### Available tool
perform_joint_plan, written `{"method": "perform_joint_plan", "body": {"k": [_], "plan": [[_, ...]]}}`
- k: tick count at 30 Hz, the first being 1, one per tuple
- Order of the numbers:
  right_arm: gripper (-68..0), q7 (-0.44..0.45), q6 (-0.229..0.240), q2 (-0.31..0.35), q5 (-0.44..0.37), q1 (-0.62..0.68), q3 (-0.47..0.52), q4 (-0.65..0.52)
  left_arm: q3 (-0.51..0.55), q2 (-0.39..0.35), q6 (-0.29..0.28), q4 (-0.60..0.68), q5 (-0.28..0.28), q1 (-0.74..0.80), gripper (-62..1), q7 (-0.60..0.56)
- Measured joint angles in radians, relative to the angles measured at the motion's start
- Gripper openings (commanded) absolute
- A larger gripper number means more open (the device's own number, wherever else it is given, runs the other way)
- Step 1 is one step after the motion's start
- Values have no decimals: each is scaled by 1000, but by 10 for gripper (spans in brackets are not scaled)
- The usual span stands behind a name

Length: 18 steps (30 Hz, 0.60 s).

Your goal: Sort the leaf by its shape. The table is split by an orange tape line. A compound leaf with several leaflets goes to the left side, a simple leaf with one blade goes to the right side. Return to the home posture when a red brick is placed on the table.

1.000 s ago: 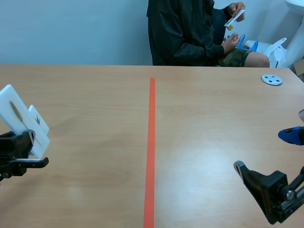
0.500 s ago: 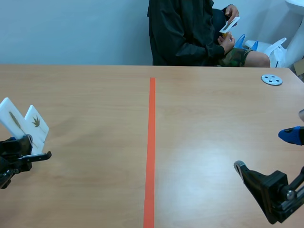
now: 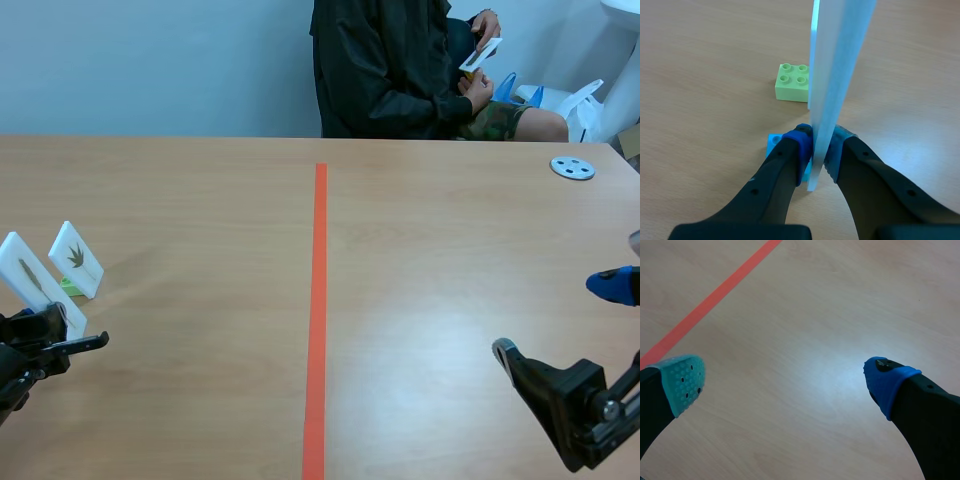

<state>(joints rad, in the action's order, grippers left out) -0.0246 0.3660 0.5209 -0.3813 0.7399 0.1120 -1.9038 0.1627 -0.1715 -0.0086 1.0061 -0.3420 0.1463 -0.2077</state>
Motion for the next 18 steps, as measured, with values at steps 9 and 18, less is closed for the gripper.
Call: {"method": "perform_joint_plan", "body": {"k": [9, 18], "plan": [[4, 0, 0, 0, 0, 0, 0, 0, 0, 0, 0, -3, 0, -8, -339, 1], [4, 0, 0, 0, 0, 0, 0, 0, 0, -8, 0, -2, 19, -7, -88, 1]]}}
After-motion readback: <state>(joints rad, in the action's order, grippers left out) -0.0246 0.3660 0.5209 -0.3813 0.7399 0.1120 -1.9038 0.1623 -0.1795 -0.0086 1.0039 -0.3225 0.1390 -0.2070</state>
